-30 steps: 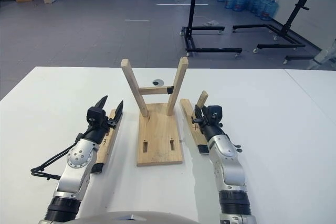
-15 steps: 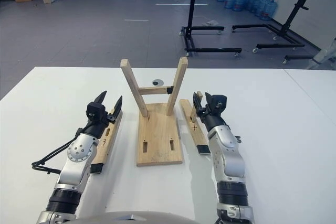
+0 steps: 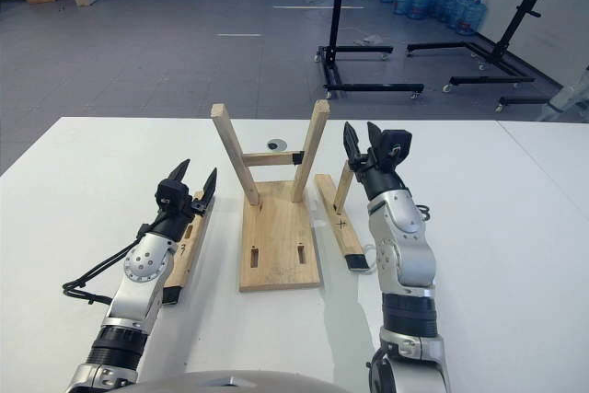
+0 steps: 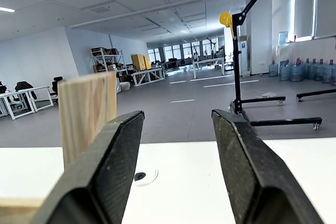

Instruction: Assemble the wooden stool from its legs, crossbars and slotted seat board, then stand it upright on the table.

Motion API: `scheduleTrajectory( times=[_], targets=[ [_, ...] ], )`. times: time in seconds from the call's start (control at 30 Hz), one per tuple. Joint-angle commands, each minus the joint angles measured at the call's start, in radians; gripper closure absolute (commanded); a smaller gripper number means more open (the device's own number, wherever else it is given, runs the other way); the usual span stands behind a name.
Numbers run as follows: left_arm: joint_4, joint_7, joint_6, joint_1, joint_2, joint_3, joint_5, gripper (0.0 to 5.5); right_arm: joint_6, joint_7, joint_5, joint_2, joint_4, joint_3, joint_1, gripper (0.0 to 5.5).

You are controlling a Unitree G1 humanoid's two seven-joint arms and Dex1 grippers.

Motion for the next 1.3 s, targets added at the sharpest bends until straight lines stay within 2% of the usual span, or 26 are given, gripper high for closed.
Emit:
scheduleTrajectory(
  times=[0.03, 0.23, 0.33, 0.47, 0.77, 1.03, 1.13, 1.3],
  targets=[
    [0.022, 0.003, -0.016, -0.012, -0.009, -0.012, 0.013, 2.53, 0.056, -0.064, -0.056, -0.011, 0.018, 0.018, -0.095, 3.12],
    [0.03, 0.004, -0.025, -0.008, -0.012, -0.016, 0.018, 2.53, 0.112, -0.11, -0.108, -0.021, 0.047, 0.031, -0.168, 3.12],
    [0.026, 0.005, -0.025, -0.001, -0.014, -0.018, 0.02, 2.53, 0.143, -0.09, -0.126, -0.032, 0.094, 0.051, -0.127, 3.12],
    [0.023, 0.01, -0.025, 0.013, -0.021, -0.019, 0.019, 2.53, 0.23, -0.036, -0.138, -0.022, 0.28, 0.106, -0.004, 3.12],
    [0.028, 0.016, -0.023, 0.016, -0.023, -0.02, 0.022, 2.53, 0.268, -0.031, -0.116, -0.027, 0.249, 0.101, 0.006, 3.12],
    [0.023, 0.013, -0.018, 0.026, -0.023, -0.018, 0.019, 2.53, 0.133, -0.034, -0.08, -0.012, 0.192, 0.05, 0.008, 3.12],
    [0.019, 0.015, -0.016, 0.037, -0.033, -0.024, 0.017, 2.53, 0.042, -0.028, -0.026, 0.003, 0.141, -0.014, -0.004, 3.12],
    [0.012, 0.023, -0.018, 0.056, -0.047, -0.027, 0.019, 2.53, -0.069, 0.008, 0.002, -0.047, 0.159, -0.099, -0.007, 3.12]
  ],
)
